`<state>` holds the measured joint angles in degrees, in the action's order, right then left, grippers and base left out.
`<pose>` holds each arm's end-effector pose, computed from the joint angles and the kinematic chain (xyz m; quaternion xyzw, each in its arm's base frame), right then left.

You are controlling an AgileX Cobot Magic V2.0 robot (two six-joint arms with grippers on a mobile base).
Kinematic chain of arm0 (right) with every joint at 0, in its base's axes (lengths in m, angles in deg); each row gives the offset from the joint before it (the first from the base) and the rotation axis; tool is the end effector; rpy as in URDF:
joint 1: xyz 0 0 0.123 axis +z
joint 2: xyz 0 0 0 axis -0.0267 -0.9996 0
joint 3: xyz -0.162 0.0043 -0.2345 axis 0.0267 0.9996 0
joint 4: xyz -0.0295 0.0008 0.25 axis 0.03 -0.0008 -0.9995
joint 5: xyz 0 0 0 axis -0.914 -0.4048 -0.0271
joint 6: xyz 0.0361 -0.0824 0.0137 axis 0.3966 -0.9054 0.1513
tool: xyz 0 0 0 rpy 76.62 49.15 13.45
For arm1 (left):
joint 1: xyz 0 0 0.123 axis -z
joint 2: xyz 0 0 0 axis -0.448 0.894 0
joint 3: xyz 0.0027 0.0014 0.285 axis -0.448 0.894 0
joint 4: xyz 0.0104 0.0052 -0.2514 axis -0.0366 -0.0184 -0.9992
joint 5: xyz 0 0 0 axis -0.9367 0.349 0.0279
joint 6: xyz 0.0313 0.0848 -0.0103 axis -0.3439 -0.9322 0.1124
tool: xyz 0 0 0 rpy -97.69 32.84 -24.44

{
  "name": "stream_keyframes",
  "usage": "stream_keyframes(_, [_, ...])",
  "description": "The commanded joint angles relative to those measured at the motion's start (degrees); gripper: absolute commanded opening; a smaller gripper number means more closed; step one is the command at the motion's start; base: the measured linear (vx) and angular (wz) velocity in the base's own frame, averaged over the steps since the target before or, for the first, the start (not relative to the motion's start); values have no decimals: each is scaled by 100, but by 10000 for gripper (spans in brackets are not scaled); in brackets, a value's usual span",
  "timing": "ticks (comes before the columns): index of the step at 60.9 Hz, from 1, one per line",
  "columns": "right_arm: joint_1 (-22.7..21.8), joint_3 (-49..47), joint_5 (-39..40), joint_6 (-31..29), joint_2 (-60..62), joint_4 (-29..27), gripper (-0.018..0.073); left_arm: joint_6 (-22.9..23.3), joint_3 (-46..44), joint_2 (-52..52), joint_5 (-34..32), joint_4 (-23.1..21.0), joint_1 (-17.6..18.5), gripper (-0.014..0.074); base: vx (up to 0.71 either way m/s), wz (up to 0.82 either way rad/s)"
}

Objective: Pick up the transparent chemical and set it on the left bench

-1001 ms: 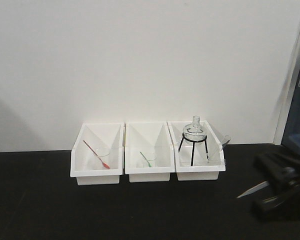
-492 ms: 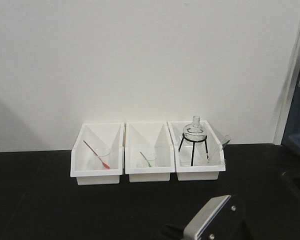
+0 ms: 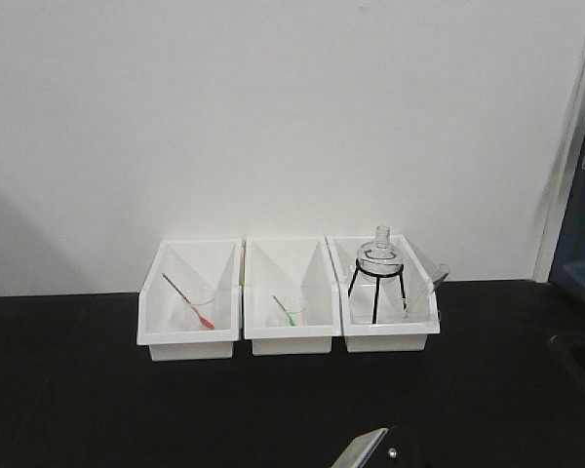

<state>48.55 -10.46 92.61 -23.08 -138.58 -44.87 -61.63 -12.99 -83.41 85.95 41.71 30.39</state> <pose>0.1749 0.1959 0.2345 -0.3806 0.7598 0.2176 0.4802 0.0565 -0.0037 0.2036 0.0336 0.6852 -0.0124 0.7274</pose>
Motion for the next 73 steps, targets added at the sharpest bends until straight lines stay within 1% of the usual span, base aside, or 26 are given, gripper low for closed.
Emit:
stream_keyframes(1, [0, -189, 390, -49, -3, -13, 40, 45, 93, -110, -449, -4, 10, -3, 0, 0])
stream_keyframes(6, [0, -189, 403, -49, -135, -13, 95, 45, 93, -110, -449, -4, 10, -3, 0, 0])
stream_keyframes(10, [0, -189, 403, -49, -213, -13, 161, 45, 93, -110, -449, -4, 10, -3, 0, 0])
stream_keyframes(19, [0, -189, 396, -36, -262, -19, 387, 45, 93, -110, -449, -4, 10, -3, 0, 0])
stream_keyframes(28, [0, -189, 399, -36, -262, -34, 577, 45, 93, -110, -449, -4, 10, -3, 0, 0])
stream_keyframes(33, [0, -189, 399, -36, -262, -34, 629, 45, 93, -110, -449, -4, 10, -3, 0, 0])
stream_keyframes(37, [0, -189, 406, -42, -233, -34, 640, 45, 93, -110, -449, -4, 10, -3, 0, 0])
stream_keyframes(43, [0, -192, 406, -48, -40, -34, 622, 45, 93, -110, -449, -4, 10, -3, 0, 0])
stream_keyframes(48, [0, -203, 388, -62, 247, -34, 589, 45, 93, -110, -449, -4, 10, -3, 0, 0])
stream_keyframes(54, [0, -203, 350, -62, 743, -34, 526, 45, 93, -110, -449, -4, 10, -3, 0, 0])
stream_keyframes(58, [0, -224, 192, -62, 1111, -51, 471, 45, 93, -110, -449, -4, 10, -3, 0, 0])
stream_keyframes(62, [0, -322, -228, -62, 1484, -59, 395, 45, 93, -110, -449, -4, 10, -3, 0, 0])
stream_keyframes(66, [0, -470, -794, -63, 1856, -44, 279, 45, 93, -110, -449, -4, 10, -3, 0, 0])
stream_keyframes(69, [0, -591, -1260, -77, 2181, 27, 179, 45, 93, -110, -449, -4, 10, -3, 0, 0])
stream_keyframes(73, [-32, -745, -1913, -77, 2558, 279, 22, 45, 93, -110, -449, -4, 10, -3, 0, 0])
